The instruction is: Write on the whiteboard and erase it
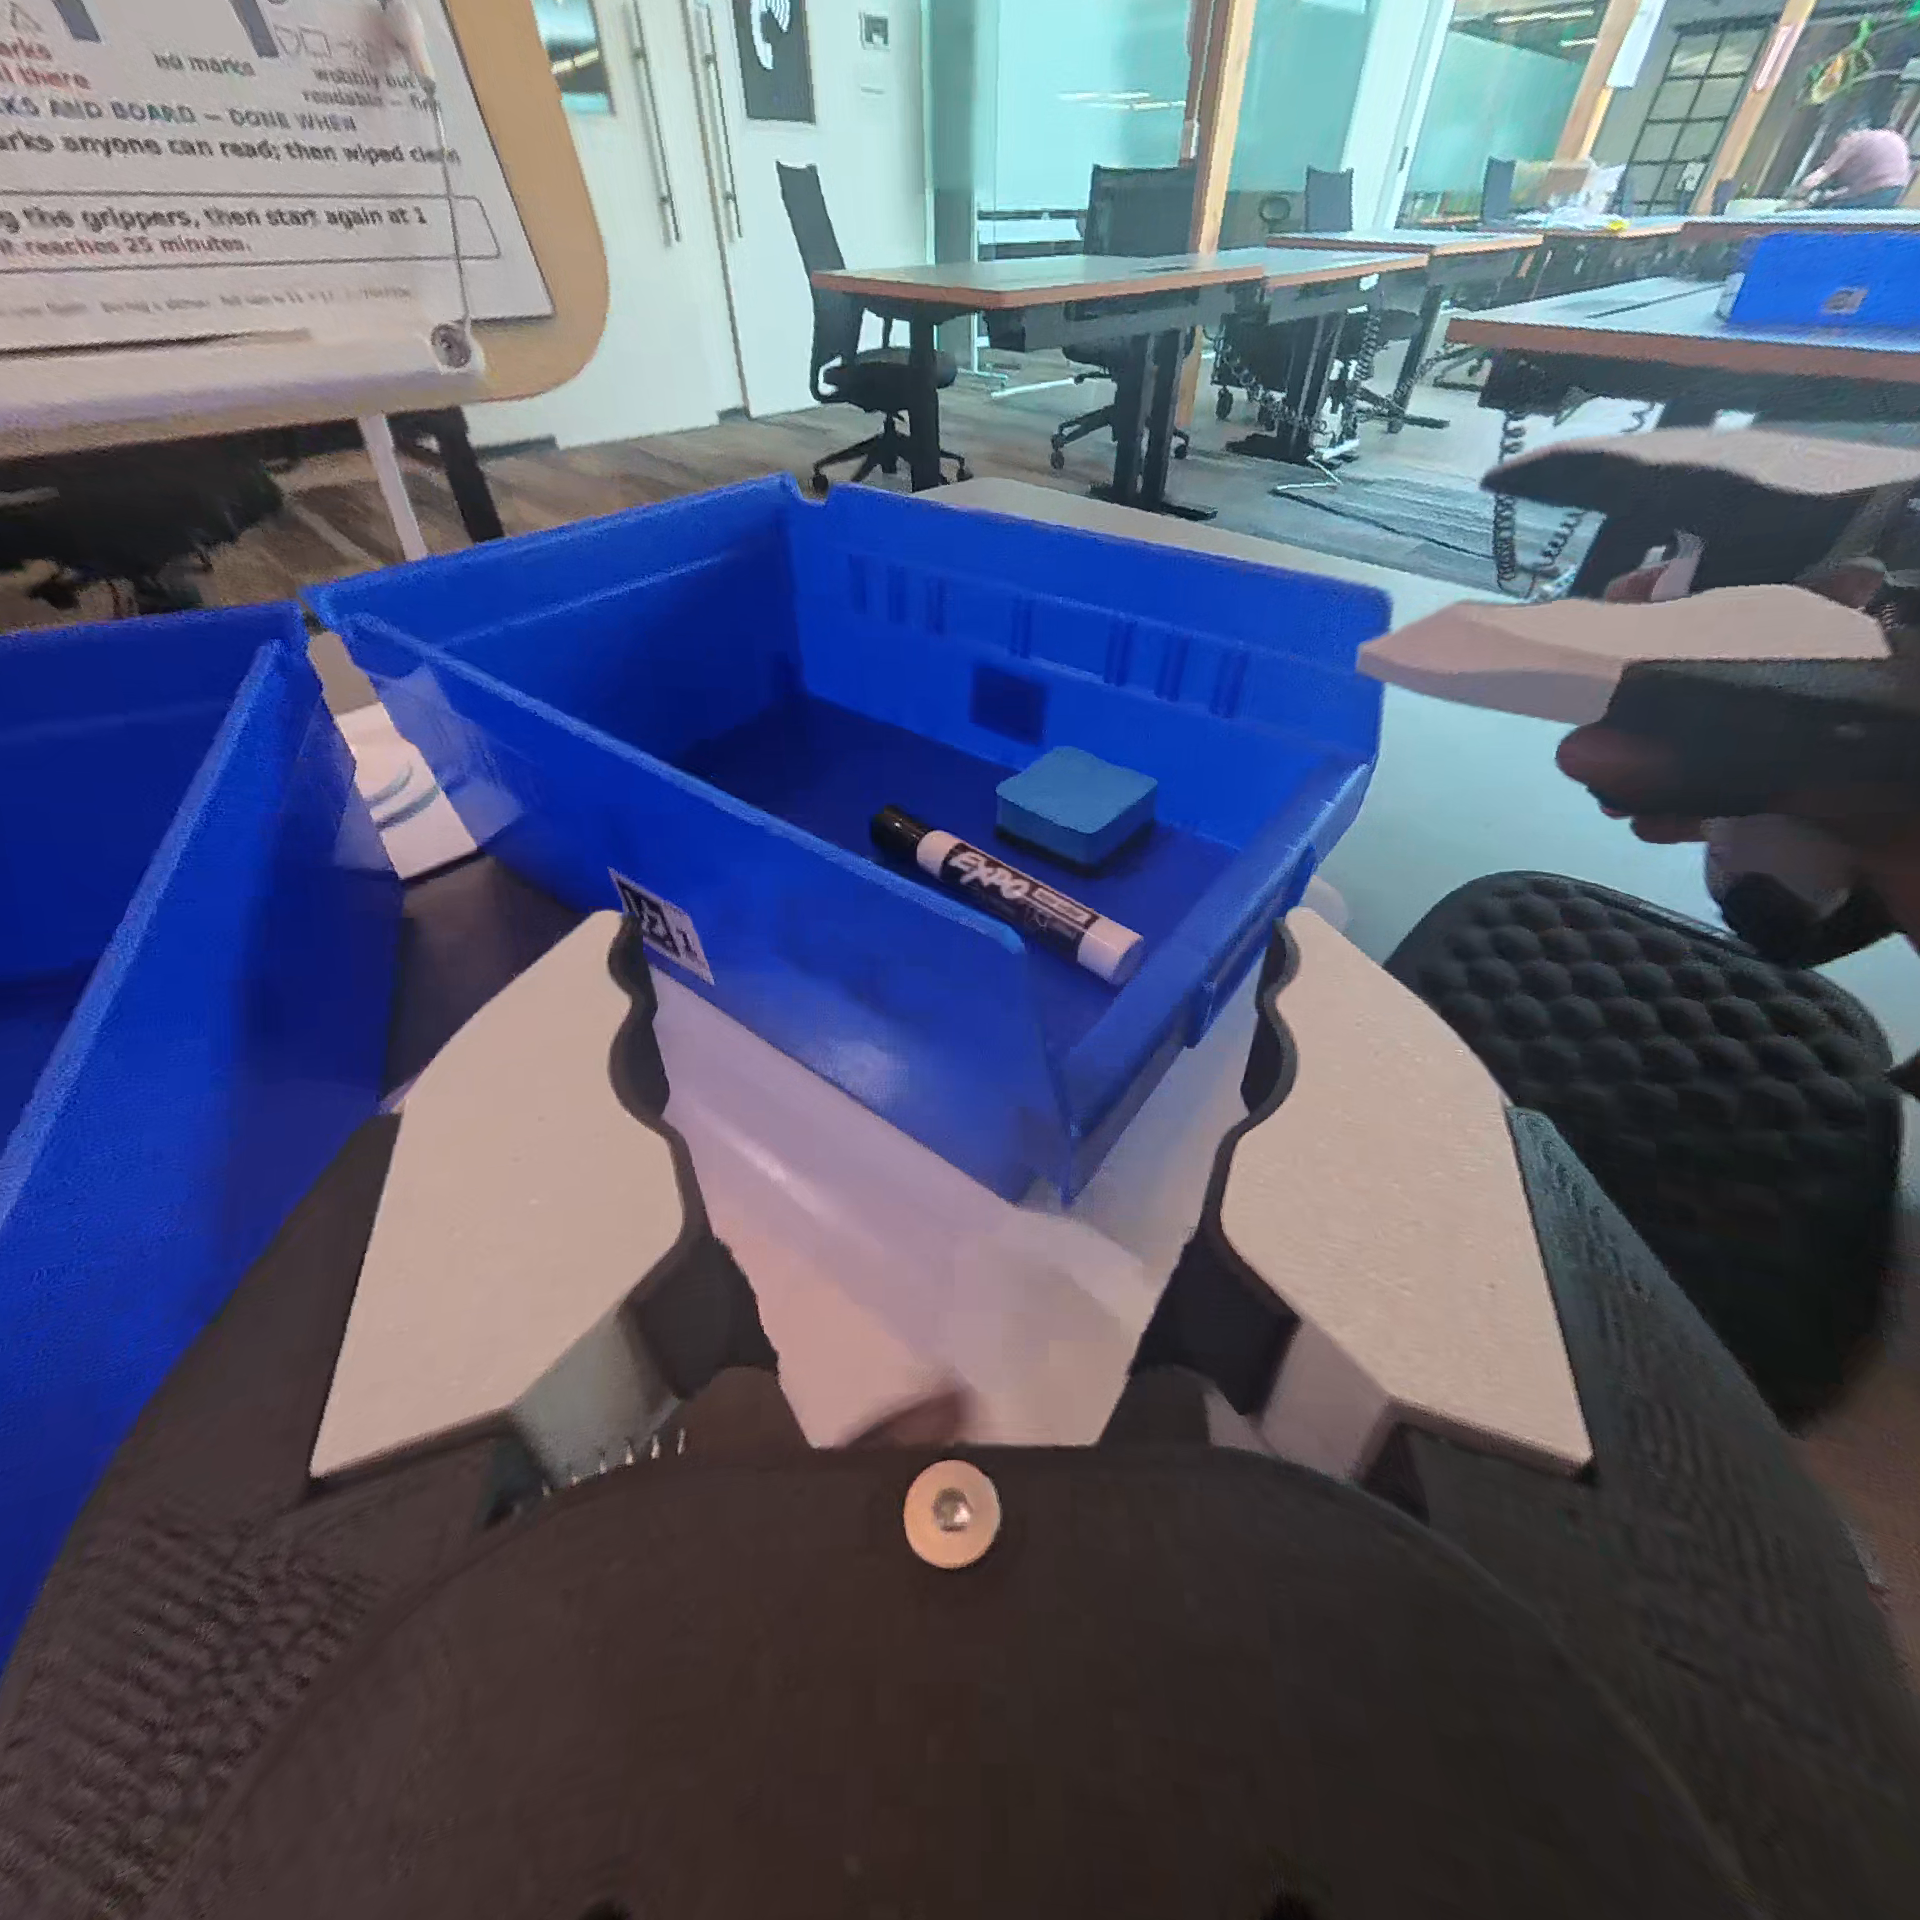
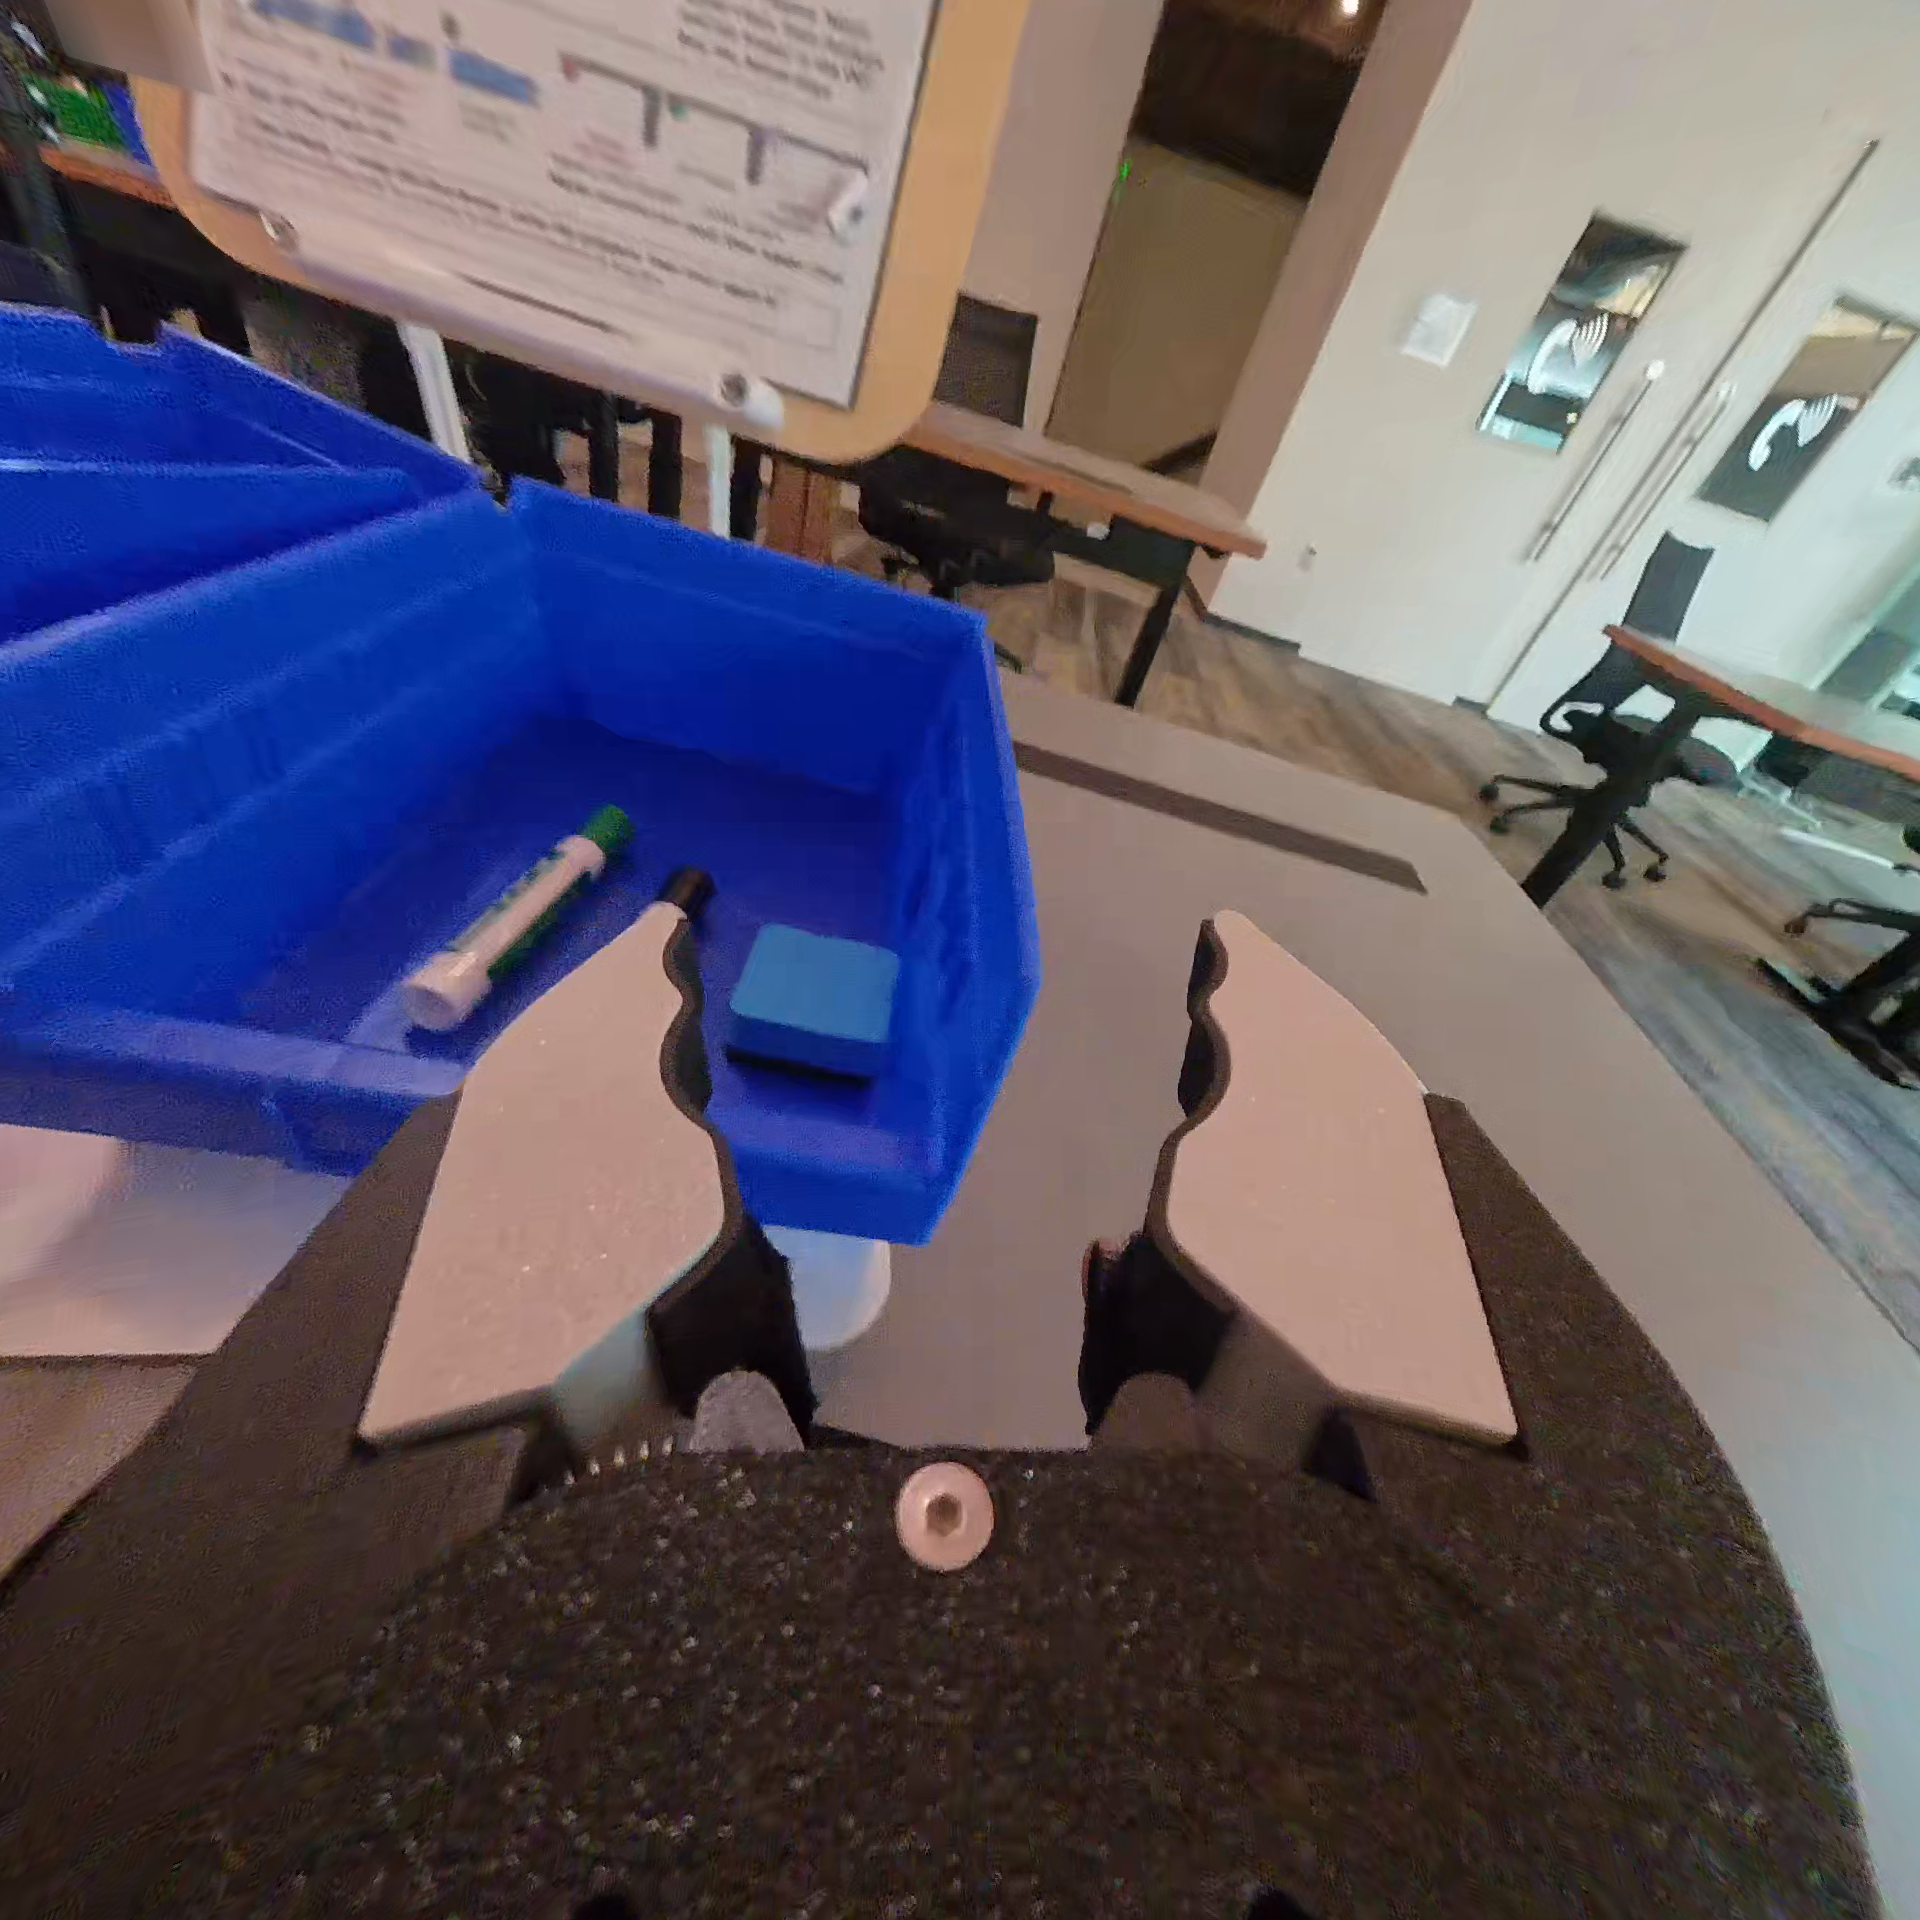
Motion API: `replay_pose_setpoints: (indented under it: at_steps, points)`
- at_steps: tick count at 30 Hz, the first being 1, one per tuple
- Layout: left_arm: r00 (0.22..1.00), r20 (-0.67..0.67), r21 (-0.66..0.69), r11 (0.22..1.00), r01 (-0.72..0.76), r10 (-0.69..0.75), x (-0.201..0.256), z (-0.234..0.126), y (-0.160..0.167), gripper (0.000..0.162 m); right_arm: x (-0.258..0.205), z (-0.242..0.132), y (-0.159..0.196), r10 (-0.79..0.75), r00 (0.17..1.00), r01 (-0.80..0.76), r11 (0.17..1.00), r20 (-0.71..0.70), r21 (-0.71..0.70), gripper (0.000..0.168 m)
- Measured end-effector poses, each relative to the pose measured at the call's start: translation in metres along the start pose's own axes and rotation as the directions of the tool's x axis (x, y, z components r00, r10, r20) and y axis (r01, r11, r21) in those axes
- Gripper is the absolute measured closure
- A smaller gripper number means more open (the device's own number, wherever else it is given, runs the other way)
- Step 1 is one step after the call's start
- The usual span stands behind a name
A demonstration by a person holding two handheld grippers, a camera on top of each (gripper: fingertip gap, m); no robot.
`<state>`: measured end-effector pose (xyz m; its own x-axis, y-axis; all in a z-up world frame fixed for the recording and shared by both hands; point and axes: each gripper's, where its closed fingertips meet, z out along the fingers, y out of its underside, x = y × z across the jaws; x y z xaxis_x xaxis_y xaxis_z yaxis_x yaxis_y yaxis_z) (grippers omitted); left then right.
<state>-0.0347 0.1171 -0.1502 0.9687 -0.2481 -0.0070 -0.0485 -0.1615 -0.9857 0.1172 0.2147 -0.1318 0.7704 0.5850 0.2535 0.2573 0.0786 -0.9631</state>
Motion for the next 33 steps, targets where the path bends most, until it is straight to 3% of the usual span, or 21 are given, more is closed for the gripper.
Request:
replay_pose_setpoints:
  at_steps: [4,10,11,13,16,20,24,28,30,33]
  points:
    - [0.994,0.036,-0.075,0.992,-0.1,0.103,-0.002,0.018,0.006,0.058,0.007,0.018,0.033,0.074,0.995,-0.064,0.989,0.072,-0.131,0.078]
    - [0.996,-0.004,-0.218,0.972,-0.083,0.084,-0.001,0.04,0.03,0.071,-0.003,0.043,0.052,0.11,0.976,-0.057,0.963,0.189,-0.263,0.09]
    - [0.997,-0.01,-0.232,0.969,-0.083,0.083,-0.001,0.041,0.033,0.071,-0.007,0.045,0.054,0.112,0.97,-0.05,0.96,0.214,-0.275,0.098]
    - [0.996,0.002,-0.242,0.967,-0.084,0.087,-0.003,0.041,0.036,0.075,-0.016,0.045,0.057,0.107,0.96,-0.025,0.953,0.259,-0.301,0.135]
    - [0.997,0.044,-0.232,0.971,-0.052,0.064,-0.012,0.039,0.039,0.085,-0.013,0.038,0.059,0.038,0.977,0.033,0.944,0.21,-0.327,0.159]
    - [0.995,0.101,-0.171,0.984,0.039,-0.021,-0.026,0.035,0.034,0.112,-0.021,0.025,0.059,0.009,0.982,0.058,0.934,0.186,-0.352,0.157]
    - [0.987,0.159,-0.16,0.986,0.039,-0.014,-0.035,0.033,0.033,0.13,-0.027,0.014,0.058,-0.017,0.986,0.076,0.931,0.167,-0.358,0.154]
    - [0.981,0.191,-0.166,0.986,0.012,0.02,-0.039,0.032,0.034,0.139,-0.029,0.013,0.058,-0.054,0.983,0.111,0.936,0.175,-0.334,0.149]
    - [0.981,0.194,-0.163,0.987,-0.001,0.033,-0.039,0.032,0.033,0.143,-0.033,0.015,0.062,-0.042,0.979,0.108,0.935,0.198,-0.339,0.126]
    - [0.975,0.217,-0.171,0.985,-0.012,0.049,-0.039,0.032,0.034,0.145,-0.035,0.016,0.063,0.012,0.982,0.058,0.929,0.188,-0.364,0.137]
